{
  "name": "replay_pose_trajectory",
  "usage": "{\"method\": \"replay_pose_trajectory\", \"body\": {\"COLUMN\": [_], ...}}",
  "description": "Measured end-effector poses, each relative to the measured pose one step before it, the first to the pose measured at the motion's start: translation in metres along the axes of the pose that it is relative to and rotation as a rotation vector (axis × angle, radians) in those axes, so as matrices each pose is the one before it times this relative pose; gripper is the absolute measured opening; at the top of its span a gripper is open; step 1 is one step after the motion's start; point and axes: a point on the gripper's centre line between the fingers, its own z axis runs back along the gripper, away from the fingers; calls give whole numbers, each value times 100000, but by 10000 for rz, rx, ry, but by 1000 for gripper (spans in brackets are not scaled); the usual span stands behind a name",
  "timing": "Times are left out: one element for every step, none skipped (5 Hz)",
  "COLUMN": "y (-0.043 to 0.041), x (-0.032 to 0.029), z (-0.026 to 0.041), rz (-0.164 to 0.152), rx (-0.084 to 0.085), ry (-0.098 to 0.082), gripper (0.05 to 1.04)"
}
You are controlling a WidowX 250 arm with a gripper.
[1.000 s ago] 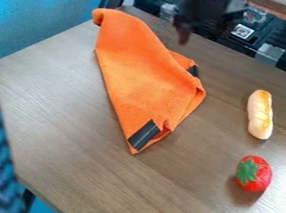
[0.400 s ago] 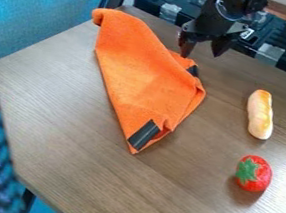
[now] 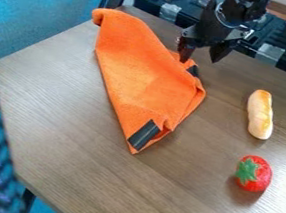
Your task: Unfold the cloth from top right to bottom left
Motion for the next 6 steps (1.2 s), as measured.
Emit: {"method": "replay_pose_trajectory", "body": {"y": [104,1161,952,1133,1150,75], "x": [-301,-363,-360,-1,393,324], "z": [-757,-1433,-1182,101,-105,-172], "rz": [-110,57,104,47,163,-240], "rx": [-10,43,-61,-148,-397,-429], "ry": [111,391,401,224,232,502], "gripper": [999,999,999,999,999,999]}}
